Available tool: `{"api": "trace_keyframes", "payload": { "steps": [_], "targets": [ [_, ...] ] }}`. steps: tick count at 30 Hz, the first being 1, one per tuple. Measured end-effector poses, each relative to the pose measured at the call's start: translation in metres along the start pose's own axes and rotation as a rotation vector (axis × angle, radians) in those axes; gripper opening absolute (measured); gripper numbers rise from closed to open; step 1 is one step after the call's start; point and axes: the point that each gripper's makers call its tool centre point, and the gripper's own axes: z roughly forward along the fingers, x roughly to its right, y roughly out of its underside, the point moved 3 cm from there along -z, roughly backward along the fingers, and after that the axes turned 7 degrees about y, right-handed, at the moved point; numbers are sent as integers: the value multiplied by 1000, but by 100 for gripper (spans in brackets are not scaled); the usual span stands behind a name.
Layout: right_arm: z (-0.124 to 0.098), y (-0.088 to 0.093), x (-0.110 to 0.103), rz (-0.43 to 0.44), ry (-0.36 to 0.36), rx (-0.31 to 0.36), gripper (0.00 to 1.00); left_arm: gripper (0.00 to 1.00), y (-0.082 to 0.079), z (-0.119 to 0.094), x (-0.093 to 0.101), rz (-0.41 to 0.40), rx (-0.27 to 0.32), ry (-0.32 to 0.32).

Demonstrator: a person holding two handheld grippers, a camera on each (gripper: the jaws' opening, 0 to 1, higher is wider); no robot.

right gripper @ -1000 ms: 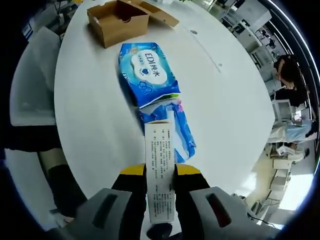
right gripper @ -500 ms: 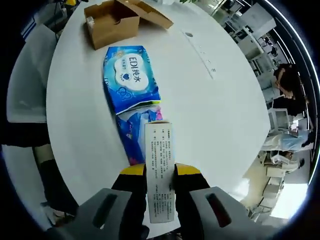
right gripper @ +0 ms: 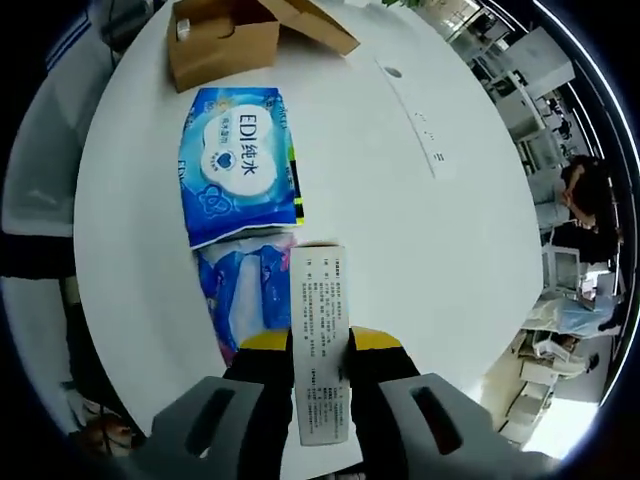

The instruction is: Operate the shoe box by opening the lid, removing the specified soft item, and placing it in the target area until the item is outside and the box remains undamaged.

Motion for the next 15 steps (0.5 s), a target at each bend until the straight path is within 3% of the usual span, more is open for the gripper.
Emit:
{"api": "trace_keyframes", "payload": {
  "steps": [15],
  "targets": [
    [37, -13, 10, -23, -34, 28, 18, 40, -1, 1, -3, -36, -9, -3]
  ]
}}
